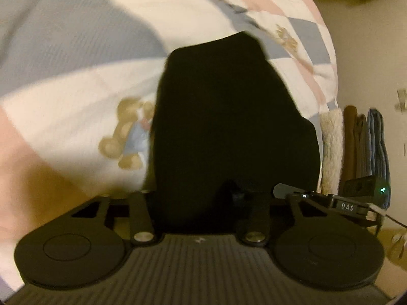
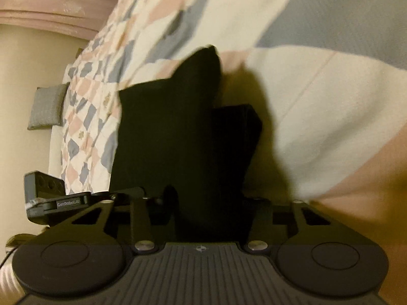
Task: Fold clothes
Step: 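Grasp the folded black bundle with both grippers and lift it, then carry the bundle to the clothes stack and lower it on top with both grippers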
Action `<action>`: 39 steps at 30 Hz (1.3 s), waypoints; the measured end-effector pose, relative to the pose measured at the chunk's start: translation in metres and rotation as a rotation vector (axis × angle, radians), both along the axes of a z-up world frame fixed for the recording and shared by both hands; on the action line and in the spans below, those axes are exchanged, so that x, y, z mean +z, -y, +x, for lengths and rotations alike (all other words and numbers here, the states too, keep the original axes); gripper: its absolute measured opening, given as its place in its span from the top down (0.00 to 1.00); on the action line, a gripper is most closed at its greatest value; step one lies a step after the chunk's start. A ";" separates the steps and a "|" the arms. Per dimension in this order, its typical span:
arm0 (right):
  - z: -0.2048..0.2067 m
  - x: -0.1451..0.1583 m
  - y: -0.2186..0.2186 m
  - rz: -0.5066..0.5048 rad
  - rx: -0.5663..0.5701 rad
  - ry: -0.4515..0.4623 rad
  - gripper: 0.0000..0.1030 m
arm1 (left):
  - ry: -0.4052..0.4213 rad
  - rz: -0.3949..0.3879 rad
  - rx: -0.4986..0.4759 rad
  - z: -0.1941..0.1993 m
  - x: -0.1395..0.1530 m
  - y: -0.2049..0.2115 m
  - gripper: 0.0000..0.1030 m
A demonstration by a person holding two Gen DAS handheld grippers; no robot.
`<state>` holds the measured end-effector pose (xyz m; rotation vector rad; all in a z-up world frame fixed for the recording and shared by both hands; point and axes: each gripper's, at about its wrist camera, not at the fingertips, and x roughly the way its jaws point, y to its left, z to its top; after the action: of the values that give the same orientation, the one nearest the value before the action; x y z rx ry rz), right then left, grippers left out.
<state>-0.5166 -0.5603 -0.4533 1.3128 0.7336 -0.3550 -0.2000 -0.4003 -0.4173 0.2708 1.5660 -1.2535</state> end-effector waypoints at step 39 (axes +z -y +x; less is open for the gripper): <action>-0.279 0.181 -0.008 -0.172 -1.458 0.040 0.57 | 0.297 -0.454 -1.422 -0.400 0.203 0.400 0.53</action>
<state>-0.7960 -0.5519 -0.2721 1.4833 -0.4254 -1.4920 -0.5998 -0.8004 -0.2147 1.3344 0.6373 -2.4083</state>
